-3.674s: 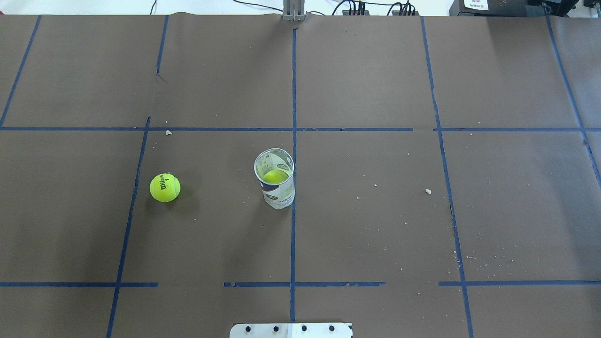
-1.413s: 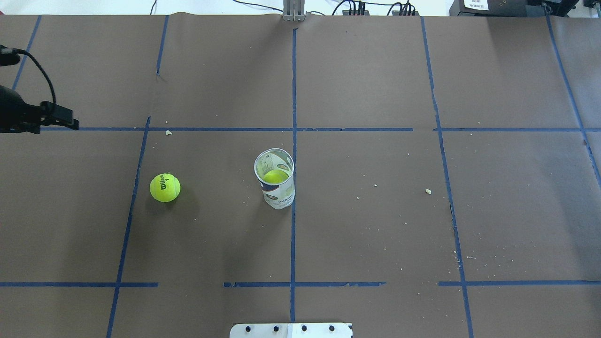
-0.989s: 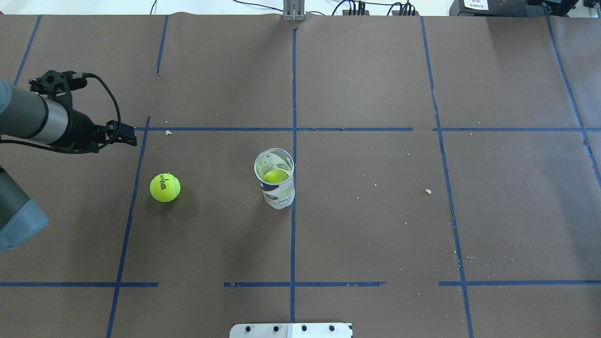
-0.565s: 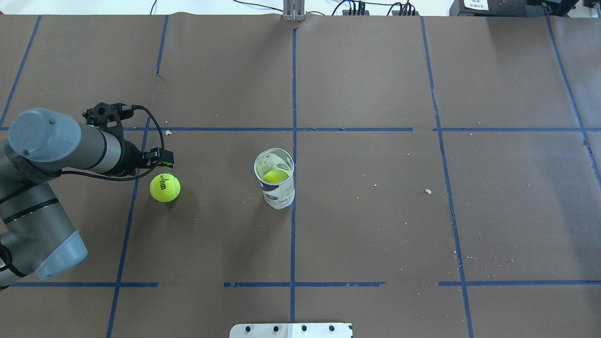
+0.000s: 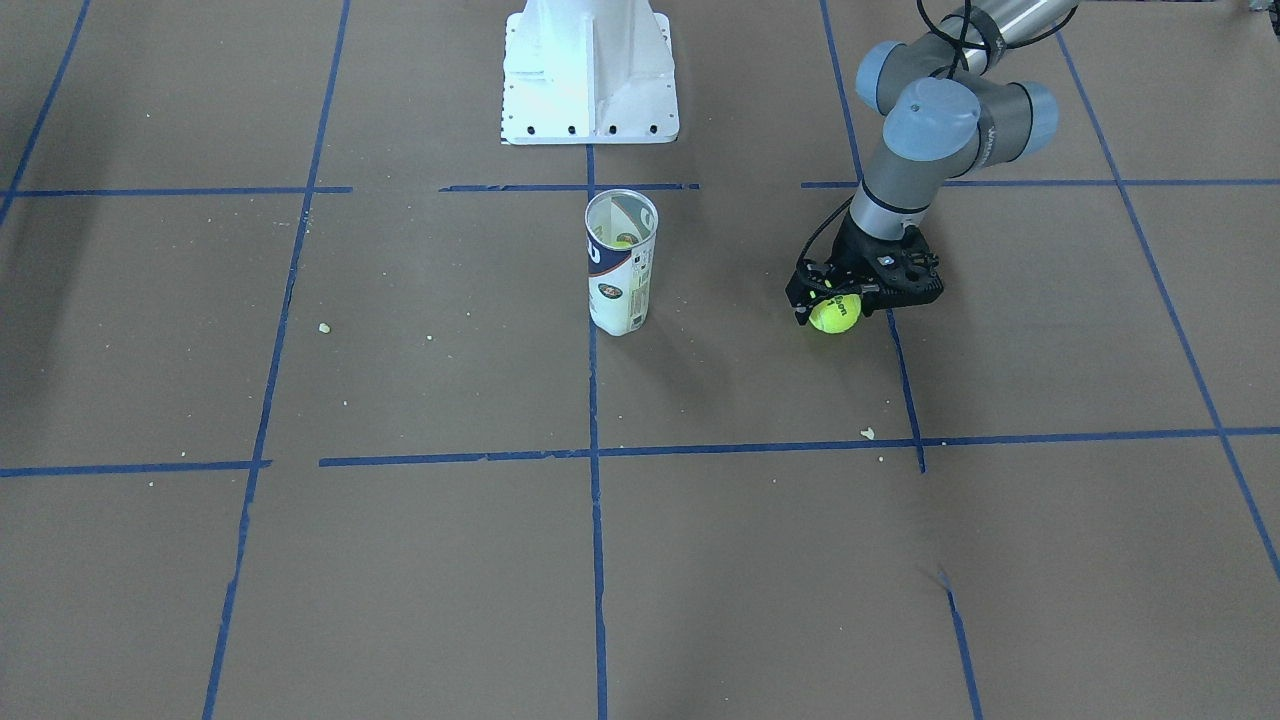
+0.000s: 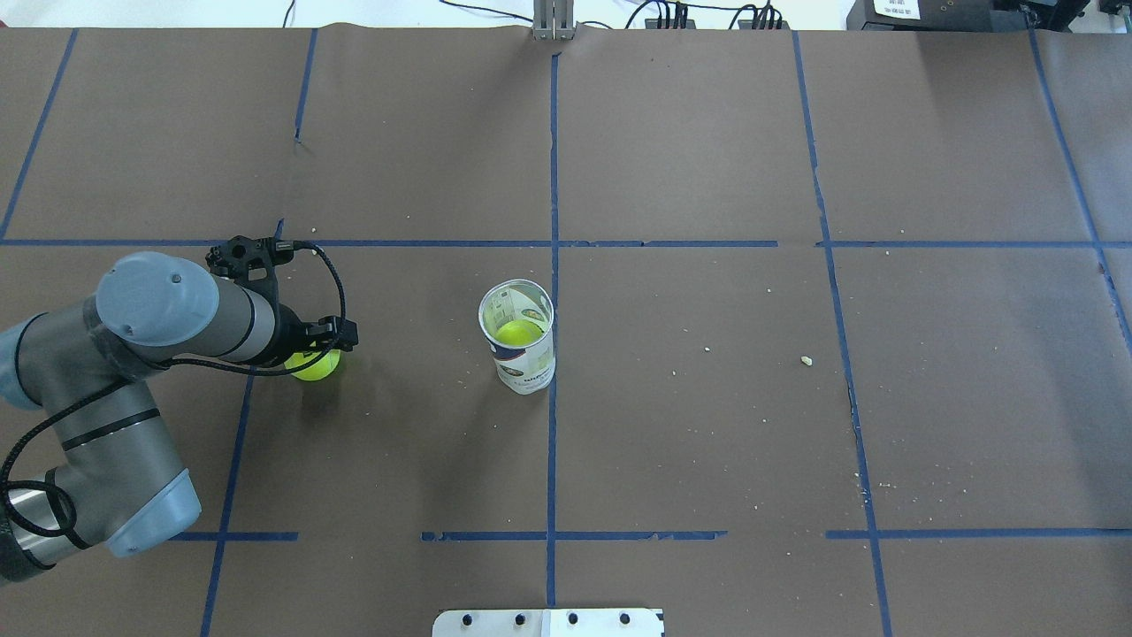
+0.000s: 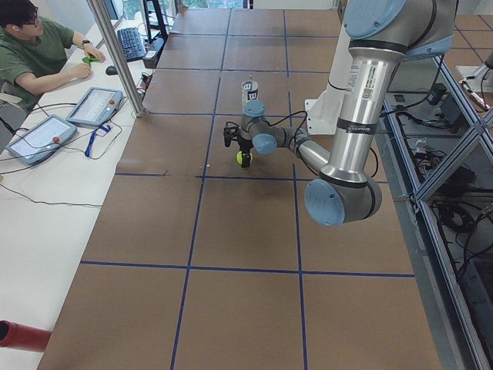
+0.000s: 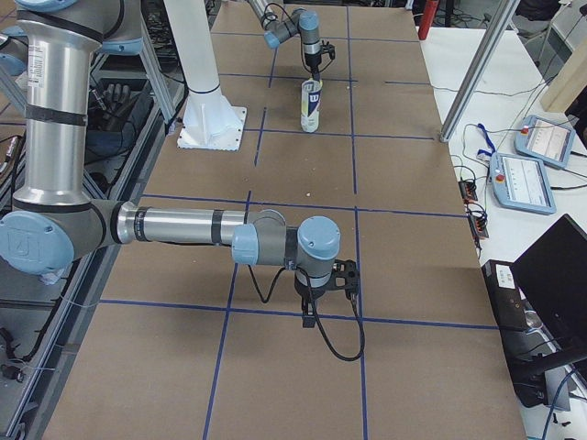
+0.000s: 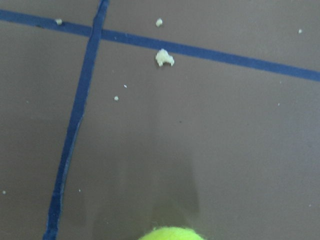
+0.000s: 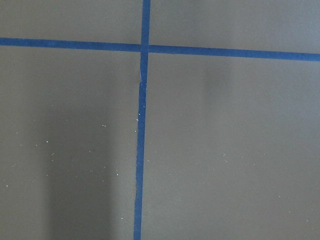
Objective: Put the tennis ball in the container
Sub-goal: 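Close the left gripper around the tennis ball and lift it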
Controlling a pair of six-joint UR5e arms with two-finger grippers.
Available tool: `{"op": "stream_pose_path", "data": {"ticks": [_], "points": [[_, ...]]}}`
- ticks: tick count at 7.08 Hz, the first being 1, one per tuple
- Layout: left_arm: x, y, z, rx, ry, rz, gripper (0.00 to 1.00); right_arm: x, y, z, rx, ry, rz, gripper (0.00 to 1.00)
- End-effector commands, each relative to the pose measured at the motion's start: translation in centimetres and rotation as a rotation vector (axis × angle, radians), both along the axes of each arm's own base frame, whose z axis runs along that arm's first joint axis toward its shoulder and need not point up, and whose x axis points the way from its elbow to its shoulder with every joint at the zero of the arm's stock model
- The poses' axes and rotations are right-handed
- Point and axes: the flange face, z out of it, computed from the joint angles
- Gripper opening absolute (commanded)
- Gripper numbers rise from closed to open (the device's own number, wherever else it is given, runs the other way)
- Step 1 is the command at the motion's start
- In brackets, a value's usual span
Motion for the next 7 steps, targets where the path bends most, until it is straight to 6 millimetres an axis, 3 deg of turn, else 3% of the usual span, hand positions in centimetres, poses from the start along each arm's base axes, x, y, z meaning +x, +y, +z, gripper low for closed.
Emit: {"op": "stream_pose_path", "data": {"ticks": [1, 2, 4, 5, 6, 7], "points": [[0.3, 0.4, -0.3, 0.000, -0.009, 0.006, 0.35, 0.0, 0.0, 0.0, 0.000, 0.000, 0.000, 1.00], [0.2, 0.4, -0.5, -0.007, -0.019, 0.006, 0.00, 0.0, 0.0, 0.0, 0.000, 0.000, 0.000, 1.00], [-1.1, 0.6, -3.0, 0.014, 0.013, -0.007, 0.00, 0.0, -0.1, 0.0, 0.001, 0.000, 0.000, 1.00], [-2.7, 0.3, -4.5, 0.019, 0.020, -0.025, 0.00, 0.0, 0.0, 0.0, 0.000, -0.002, 0.000, 1.00], [-3.9, 0.6, -7.0, 0.008, 0.001, -0.029, 0.00, 0.0, 0.0, 0.0, 0.000, 0.000, 0.000, 1.00], [-5.9, -0.7, -11.8, 0.013, 0.012, -0.064, 0.00, 0.0, -0.1, 0.0, 0.001, 0.000, 0.000, 1.00]]}}
